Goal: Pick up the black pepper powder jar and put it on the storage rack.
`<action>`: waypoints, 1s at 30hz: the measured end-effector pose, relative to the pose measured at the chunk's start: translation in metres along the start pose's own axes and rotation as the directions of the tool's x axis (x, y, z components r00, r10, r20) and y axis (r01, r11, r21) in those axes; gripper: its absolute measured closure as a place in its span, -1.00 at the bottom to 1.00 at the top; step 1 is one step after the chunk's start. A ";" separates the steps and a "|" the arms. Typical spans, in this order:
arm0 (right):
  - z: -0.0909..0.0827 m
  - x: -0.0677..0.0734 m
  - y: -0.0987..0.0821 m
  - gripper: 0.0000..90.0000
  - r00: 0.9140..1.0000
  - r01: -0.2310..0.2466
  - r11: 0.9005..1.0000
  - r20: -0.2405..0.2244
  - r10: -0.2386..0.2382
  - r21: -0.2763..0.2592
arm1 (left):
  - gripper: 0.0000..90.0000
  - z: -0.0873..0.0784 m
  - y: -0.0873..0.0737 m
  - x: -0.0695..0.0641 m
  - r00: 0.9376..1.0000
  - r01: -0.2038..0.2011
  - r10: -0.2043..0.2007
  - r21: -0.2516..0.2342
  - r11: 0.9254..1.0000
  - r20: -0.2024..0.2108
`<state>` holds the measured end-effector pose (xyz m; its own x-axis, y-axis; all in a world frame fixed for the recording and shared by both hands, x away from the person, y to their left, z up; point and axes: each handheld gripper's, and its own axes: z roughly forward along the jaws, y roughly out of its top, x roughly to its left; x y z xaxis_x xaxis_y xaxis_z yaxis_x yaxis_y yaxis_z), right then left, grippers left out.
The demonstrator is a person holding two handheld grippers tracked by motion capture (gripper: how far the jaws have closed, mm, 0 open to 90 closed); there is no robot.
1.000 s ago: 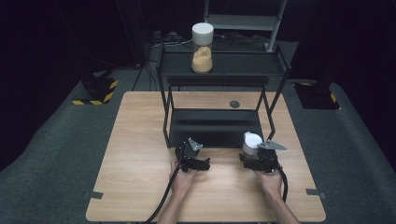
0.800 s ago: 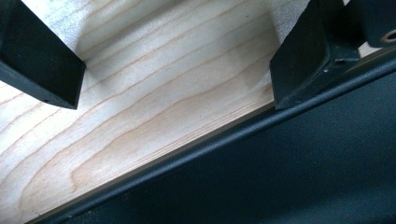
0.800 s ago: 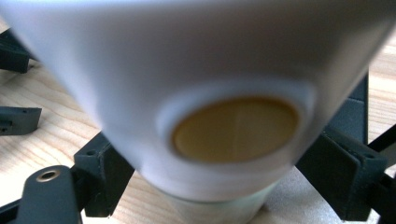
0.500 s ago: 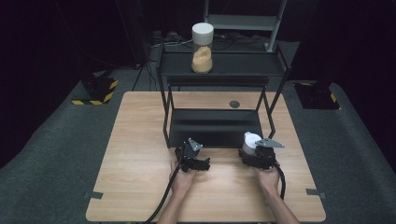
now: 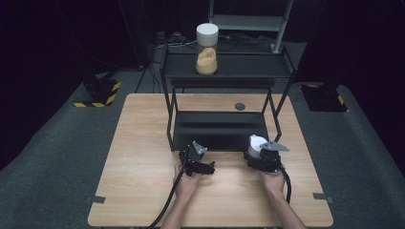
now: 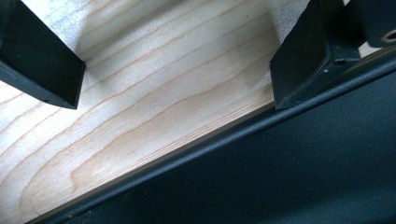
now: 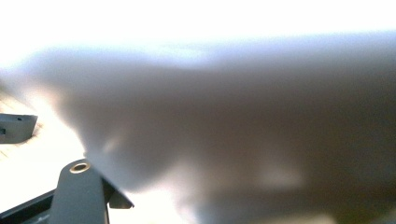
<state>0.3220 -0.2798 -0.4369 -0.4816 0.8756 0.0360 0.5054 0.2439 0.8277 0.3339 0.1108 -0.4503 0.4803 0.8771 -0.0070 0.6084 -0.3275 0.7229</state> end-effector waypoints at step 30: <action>-0.025 -0.015 0.039 -0.33 0.998 0.055 0.998 -0.042 -0.054 0.012 | -0.93 0.000 0.000 0.000 1.000 0.000 0.000 0.000 1.000 0.000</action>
<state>0.3312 -0.2941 -0.3917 -0.5377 0.8430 0.0145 0.4866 0.2962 0.8219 0.3339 0.1109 -0.4503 0.4806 0.8769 -0.0073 0.6086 -0.3275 0.7228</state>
